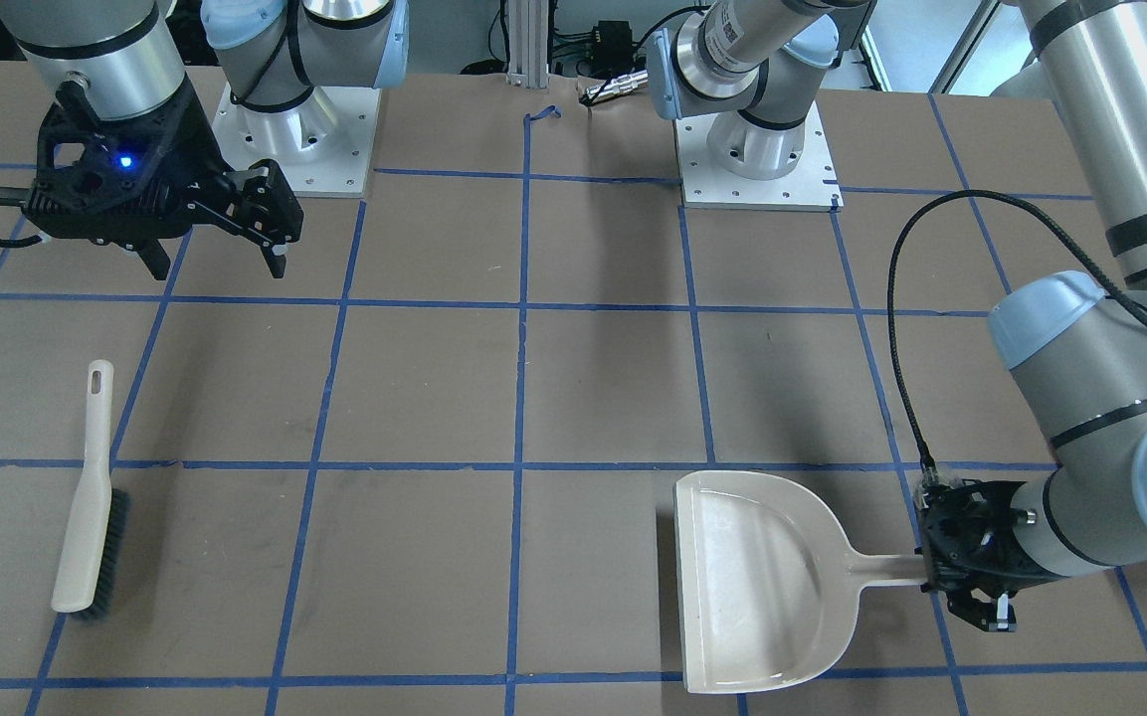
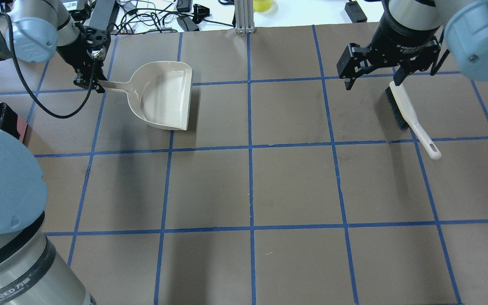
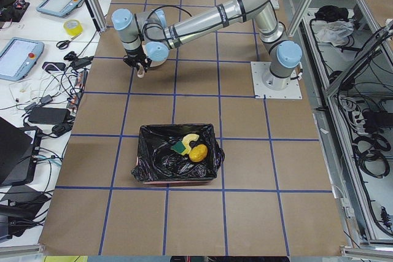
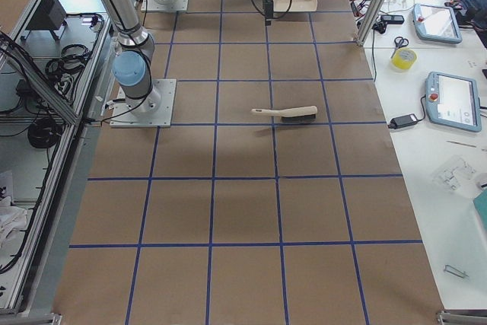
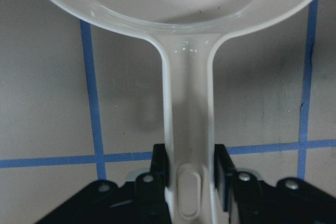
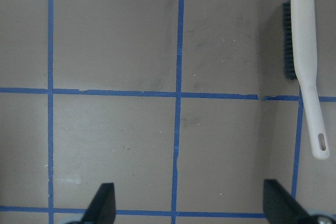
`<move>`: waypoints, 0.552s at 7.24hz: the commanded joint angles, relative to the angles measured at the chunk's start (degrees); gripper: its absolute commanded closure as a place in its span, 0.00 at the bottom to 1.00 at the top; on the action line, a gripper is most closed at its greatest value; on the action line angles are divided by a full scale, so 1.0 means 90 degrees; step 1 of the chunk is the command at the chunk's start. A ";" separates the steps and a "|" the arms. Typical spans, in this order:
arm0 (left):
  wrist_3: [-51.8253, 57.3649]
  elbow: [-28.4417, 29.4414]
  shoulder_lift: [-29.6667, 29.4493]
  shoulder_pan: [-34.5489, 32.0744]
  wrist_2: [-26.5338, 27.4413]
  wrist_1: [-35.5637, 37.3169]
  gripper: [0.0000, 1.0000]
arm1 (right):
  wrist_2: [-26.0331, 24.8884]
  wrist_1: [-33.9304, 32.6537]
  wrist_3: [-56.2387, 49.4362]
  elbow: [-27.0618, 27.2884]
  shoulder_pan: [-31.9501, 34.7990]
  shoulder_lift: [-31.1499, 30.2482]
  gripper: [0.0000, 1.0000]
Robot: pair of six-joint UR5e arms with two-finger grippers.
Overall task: Sweep and dump trash into bin
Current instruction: 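Bring the empty dustpan back onto the table with the left gripper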
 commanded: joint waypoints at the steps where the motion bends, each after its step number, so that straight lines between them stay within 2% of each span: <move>1: 0.0060 -0.0069 -0.0074 -0.0056 0.0004 0.0133 1.00 | 0.0000 -0.0015 0.0001 0.0000 0.0003 0.0000 0.00; 4: 0.0051 -0.0361 -0.0093 -0.0105 -0.0015 0.0289 1.00 | 0.0000 -0.0024 0.0001 0.0000 0.0003 0.0000 0.00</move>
